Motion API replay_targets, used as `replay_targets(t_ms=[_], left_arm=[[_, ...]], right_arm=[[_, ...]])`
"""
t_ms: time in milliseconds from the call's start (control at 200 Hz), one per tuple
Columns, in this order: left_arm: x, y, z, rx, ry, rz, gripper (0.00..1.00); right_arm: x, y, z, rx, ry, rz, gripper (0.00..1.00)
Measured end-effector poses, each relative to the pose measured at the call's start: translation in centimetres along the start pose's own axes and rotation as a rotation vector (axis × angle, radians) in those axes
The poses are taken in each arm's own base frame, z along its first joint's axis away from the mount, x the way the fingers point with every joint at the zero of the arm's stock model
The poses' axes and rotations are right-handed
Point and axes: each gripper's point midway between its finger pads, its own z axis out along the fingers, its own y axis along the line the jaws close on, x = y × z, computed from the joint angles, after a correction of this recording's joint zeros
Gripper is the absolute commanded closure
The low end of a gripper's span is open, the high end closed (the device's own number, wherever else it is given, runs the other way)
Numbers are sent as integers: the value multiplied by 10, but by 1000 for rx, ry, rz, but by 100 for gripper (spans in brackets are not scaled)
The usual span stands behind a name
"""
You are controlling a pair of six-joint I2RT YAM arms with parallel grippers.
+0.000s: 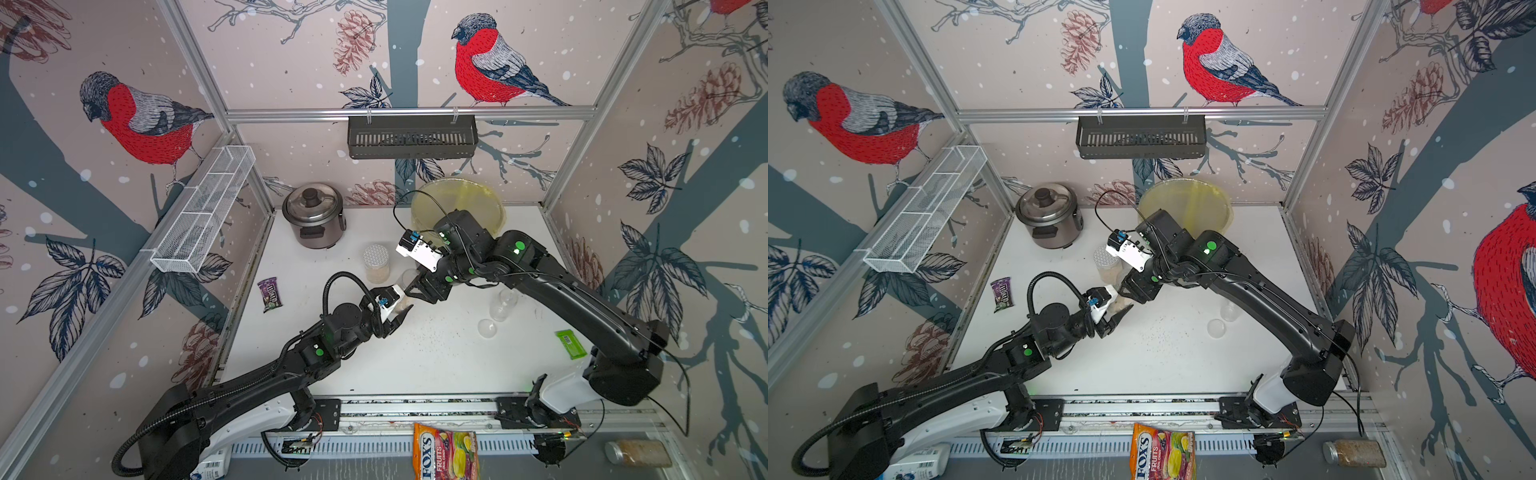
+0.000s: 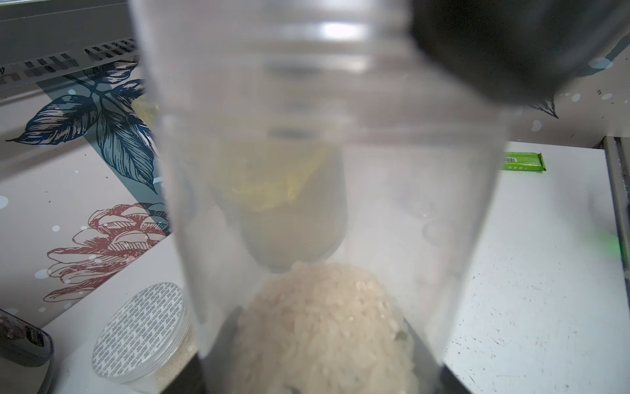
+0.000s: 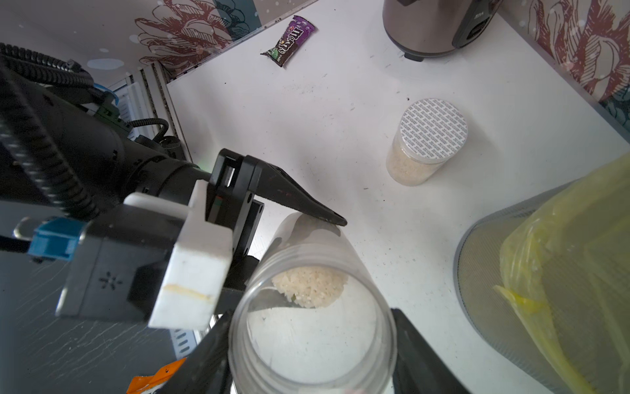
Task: Empty moldy rice from jars
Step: Unscrew the lid from the jar.
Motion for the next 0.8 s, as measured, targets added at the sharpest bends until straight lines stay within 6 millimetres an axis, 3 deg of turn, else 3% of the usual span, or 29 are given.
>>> replay_targets(t_ms=[425, 665, 795], left_arm=[[-2, 2, -5, -5, -9, -1, 81], [-6, 5, -5, -18, -24, -13, 82], [-9, 5, -6, -20, -36, -15, 83]], right_arm=[[1, 2, -2, -70, -14, -105, 30], [8, -5, -2, -37, 15, -116, 17], [7, -9, -9, -3, 4, -123, 3]])
